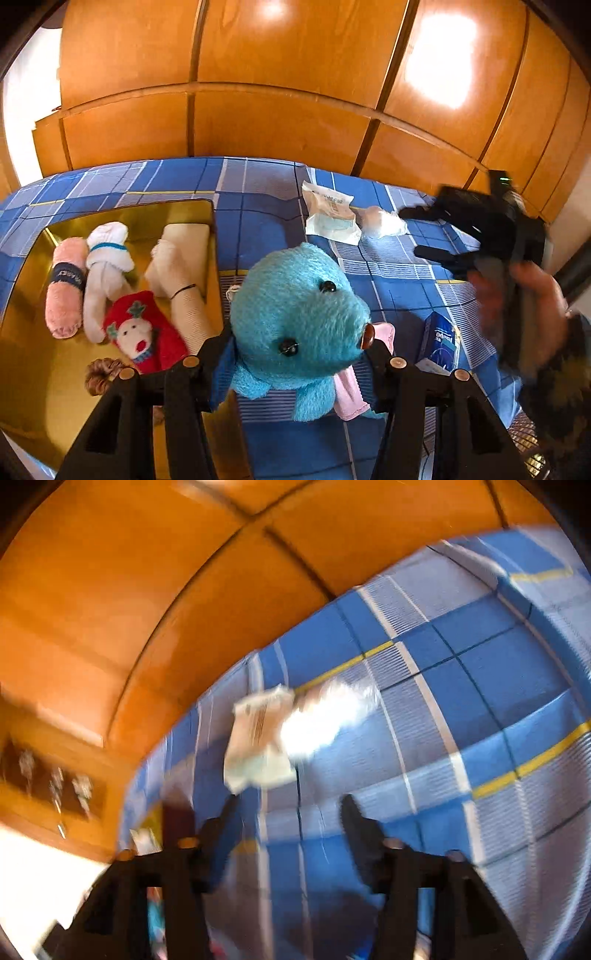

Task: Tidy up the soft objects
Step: 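Carry the blue bear with the left gripper while the right grasps the plastic bag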

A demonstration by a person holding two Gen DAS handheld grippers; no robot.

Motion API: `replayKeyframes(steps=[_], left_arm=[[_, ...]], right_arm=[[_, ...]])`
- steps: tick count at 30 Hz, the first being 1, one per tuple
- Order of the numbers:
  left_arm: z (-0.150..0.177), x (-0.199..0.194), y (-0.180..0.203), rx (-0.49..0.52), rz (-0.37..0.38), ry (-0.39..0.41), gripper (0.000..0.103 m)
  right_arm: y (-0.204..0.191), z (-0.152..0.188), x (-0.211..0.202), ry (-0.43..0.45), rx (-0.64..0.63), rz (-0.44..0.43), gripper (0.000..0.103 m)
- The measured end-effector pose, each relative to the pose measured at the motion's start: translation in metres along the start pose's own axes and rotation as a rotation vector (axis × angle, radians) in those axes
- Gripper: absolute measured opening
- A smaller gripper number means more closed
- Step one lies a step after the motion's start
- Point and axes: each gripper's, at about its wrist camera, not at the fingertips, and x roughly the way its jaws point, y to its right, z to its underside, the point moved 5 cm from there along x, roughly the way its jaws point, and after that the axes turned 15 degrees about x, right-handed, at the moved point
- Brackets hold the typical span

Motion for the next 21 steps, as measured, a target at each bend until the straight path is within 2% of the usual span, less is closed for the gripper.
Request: replayKeyframes(steps=[4,10,11,12,13,17,21], left_arm=[[0.003,-0.013,-0.008,-0.02,0.001,0.022,0.056],[0.007,-0.023,-0.02,-0.051,-0.009,0.035,0.056],[0.008,-0.023,-0.021,-0.054,-0.012,0.036,0.056],[0.009,-0.024,-0.021,-0.057,-0.015,0.036,0.056],[0.01,-0.024,-0.022,-0.059,-0.017,0.036,0.056],[0.012,-0.026,-0.025,-0.067,-0.035,0.037,0.056],[0.013,-0.028,-0.025,-0.07,-0.059,0.032,0.056]], right_arm=[[0.002,-0.028,0.026,0.006,0.187,-0.019,0.068],[0.0,-0.047,0.058,0.044,0.234,0.086,0.067],[-0.001,-0.048,0.064,0.043,0.22,0.111,0.064],[-0.001,-0.049,0.07,0.036,0.196,0.142,0.046],[-0.004,-0.049,0.072,0.053,0.153,0.164,0.037],[-0.019,-0.041,0.07,0.055,-0.022,0.233,0.035],[-0.033,-0.014,0.052,0.025,-0.218,0.266,0.035]])
